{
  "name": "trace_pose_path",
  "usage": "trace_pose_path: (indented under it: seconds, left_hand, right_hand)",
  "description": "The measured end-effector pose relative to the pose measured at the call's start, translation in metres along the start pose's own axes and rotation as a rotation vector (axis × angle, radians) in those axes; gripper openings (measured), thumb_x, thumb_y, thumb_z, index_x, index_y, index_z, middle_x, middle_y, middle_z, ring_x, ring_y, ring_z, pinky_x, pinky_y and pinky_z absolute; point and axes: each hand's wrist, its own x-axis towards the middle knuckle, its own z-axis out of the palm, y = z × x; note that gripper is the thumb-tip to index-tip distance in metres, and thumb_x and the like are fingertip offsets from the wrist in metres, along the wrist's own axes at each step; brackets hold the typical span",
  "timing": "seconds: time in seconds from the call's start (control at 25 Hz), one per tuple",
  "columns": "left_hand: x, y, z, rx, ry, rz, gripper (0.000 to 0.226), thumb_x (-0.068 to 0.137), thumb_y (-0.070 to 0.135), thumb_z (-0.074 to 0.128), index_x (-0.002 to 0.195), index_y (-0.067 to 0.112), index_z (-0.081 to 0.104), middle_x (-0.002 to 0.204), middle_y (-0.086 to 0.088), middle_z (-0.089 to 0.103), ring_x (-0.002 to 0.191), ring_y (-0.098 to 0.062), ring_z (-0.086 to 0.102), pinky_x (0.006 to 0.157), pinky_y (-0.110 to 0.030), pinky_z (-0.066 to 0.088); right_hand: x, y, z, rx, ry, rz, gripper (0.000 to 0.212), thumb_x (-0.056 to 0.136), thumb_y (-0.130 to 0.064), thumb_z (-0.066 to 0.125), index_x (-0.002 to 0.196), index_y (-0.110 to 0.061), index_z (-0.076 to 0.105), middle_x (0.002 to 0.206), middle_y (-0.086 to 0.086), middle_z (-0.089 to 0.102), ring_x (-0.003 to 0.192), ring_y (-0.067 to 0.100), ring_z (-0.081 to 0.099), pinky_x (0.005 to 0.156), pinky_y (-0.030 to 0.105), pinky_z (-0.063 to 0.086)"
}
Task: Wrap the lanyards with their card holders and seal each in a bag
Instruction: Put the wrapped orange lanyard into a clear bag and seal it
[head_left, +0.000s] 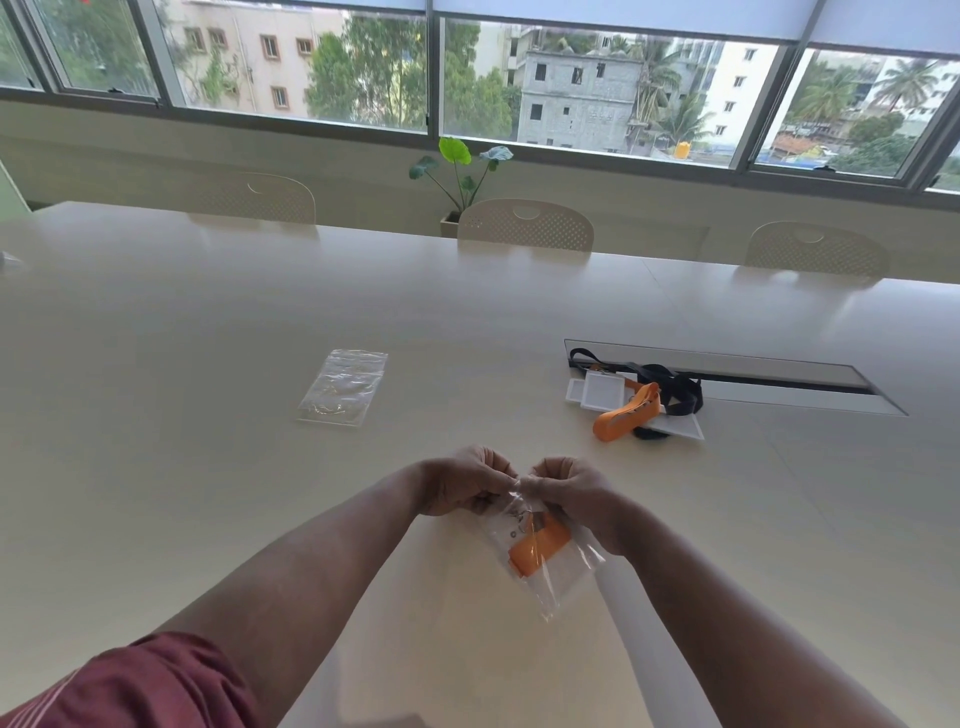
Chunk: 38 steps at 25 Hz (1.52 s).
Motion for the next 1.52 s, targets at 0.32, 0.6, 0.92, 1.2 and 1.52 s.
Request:
trace_pose_path:
  seconds: [0.32, 0.6, 0.92, 1.2, 1.52]
  left_hand:
    - [-0.005, 0.005, 0.006, -0.025, 0.041, -0.028, 0.007, 0.087, 0.012, 0.066, 0.080, 0.010, 0.066, 0.071, -0.004, 0.062, 0.059, -0.013, 0.054, 0.057, -0.024, 0.045]
    - [-0.007, 0.006, 0.006, 0.094, 0.003, -0.028, 0.012, 0.075, 0.018, 0.076, 0.076, 0.012, 0.065, 0.070, -0.004, 0.058, 0.060, -0.013, 0.053, 0.055, -0.023, 0.044]
    - [-0.004, 0.008, 0.007, 0.096, 0.048, -0.036, 0.010, 0.068, 0.011, 0.076, 0.067, 0.015, 0.066, 0.064, -0.003, 0.058, 0.054, -0.012, 0.052, 0.050, -0.021, 0.044]
    - [-0.004, 0.005, 0.007, 0.082, 0.076, -0.027, 0.007, 0.085, -0.001, 0.071, 0.084, 0.006, 0.069, 0.072, -0.007, 0.059, 0.060, -0.014, 0.053, 0.057, -0.025, 0.043]
    - [-0.005, 0.003, 0.005, 0.115, 0.066, 0.010, 0.005, 0.090, 0.005, 0.070, 0.094, 0.003, 0.071, 0.071, -0.005, 0.060, 0.058, -0.011, 0.051, 0.055, -0.023, 0.041]
  right_hand:
    - [0.000, -0.004, 0.006, -0.062, 0.047, 0.037, 0.014, 0.097, -0.016, 0.067, 0.090, -0.004, 0.065, 0.072, 0.007, 0.064, 0.056, 0.012, 0.062, 0.055, 0.027, 0.055]
    - [0.002, -0.002, 0.011, -0.098, 0.133, 0.062, 0.015, 0.097, -0.013, 0.067, 0.083, -0.009, 0.064, 0.069, 0.007, 0.063, 0.056, 0.015, 0.060, 0.056, 0.030, 0.056]
    - [0.001, -0.004, 0.008, -0.021, 0.140, 0.095, 0.011, 0.095, -0.013, 0.070, 0.085, -0.008, 0.066, 0.063, 0.003, 0.067, 0.051, 0.011, 0.063, 0.050, 0.024, 0.052]
    - [-0.002, -0.004, 0.000, -0.021, 0.039, 0.069, 0.008, 0.086, -0.012, 0.078, 0.083, -0.011, 0.071, 0.072, 0.004, 0.069, 0.059, 0.013, 0.065, 0.056, 0.026, 0.052]
    - [-0.004, -0.008, 0.004, -0.022, 0.104, 0.110, 0.008, 0.087, -0.006, 0.076, 0.088, -0.003, 0.068, 0.076, 0.011, 0.068, 0.060, 0.017, 0.066, 0.055, 0.027, 0.054]
